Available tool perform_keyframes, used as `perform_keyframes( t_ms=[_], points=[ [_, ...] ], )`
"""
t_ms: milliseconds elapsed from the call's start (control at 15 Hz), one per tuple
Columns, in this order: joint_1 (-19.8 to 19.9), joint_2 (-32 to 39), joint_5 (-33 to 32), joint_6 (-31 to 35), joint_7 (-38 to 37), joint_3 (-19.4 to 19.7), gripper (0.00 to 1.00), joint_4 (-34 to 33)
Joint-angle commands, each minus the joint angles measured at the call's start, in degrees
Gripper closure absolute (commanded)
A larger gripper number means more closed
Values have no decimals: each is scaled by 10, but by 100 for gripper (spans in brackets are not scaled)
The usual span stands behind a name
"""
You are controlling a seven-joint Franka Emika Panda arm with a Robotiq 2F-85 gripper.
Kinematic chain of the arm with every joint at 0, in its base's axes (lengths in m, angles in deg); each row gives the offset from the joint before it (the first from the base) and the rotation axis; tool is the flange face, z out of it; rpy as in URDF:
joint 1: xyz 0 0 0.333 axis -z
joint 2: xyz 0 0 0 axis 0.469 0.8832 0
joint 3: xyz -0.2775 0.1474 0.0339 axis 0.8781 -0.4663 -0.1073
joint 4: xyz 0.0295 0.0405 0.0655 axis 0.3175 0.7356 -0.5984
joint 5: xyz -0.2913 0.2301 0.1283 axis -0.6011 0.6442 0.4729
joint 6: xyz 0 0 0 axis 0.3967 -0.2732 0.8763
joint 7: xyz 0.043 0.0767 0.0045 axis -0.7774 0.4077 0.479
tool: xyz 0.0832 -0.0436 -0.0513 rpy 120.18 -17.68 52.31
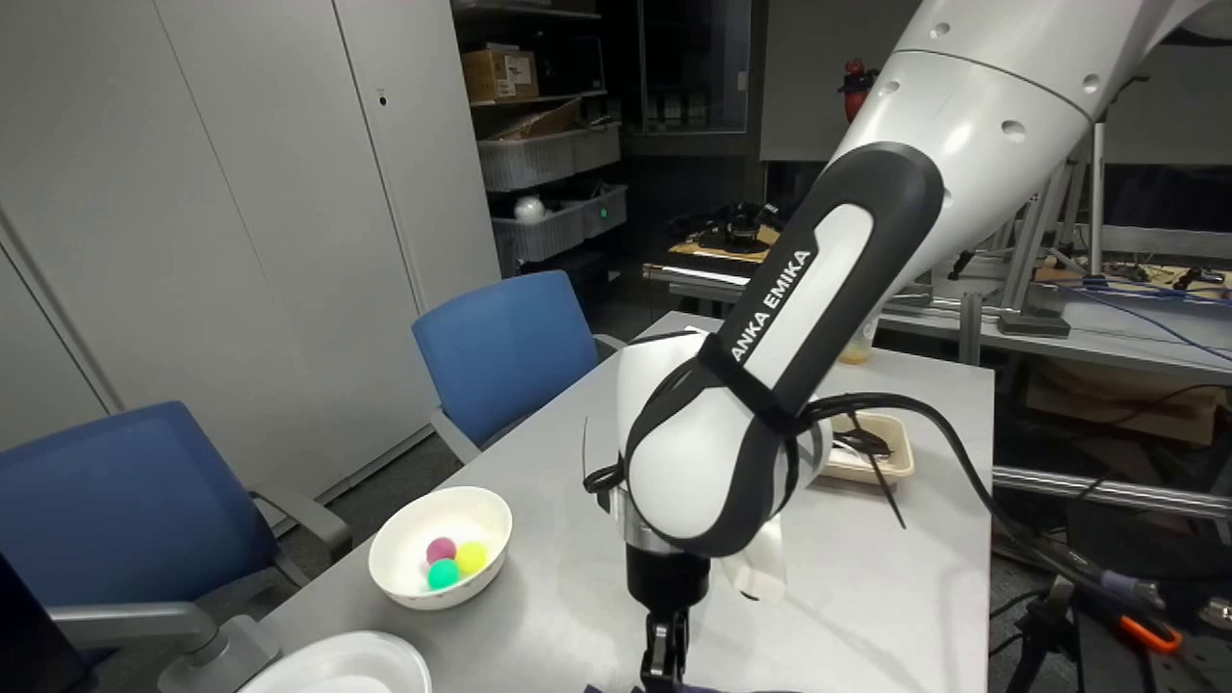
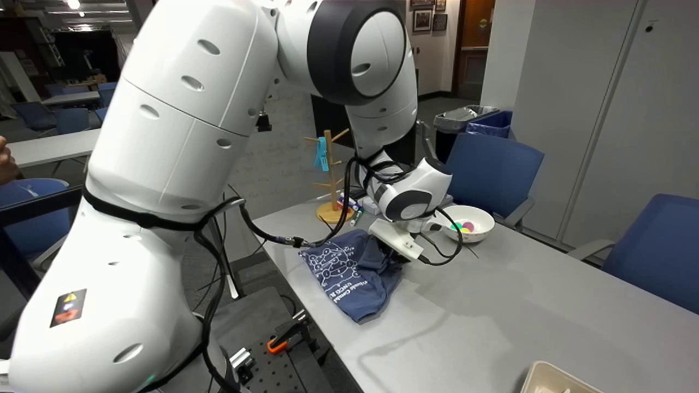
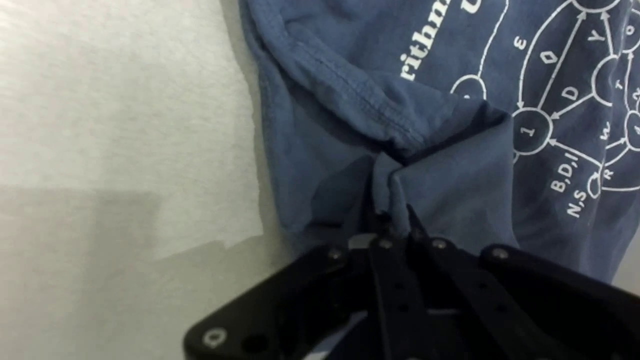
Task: Unfold the T-shirt slightly and move it to the right
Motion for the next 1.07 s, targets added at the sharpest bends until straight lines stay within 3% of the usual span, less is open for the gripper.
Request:
perform_keyframes(
  t_ms=[0,533,1000],
  points=[
    [-57,-13,-63,10,-43,39,99,-18],
    [-228,-14,-303,39,-170,158,99,-69],
    [-326,-15,-479,106,-297,263,99,-89]
  ],
)
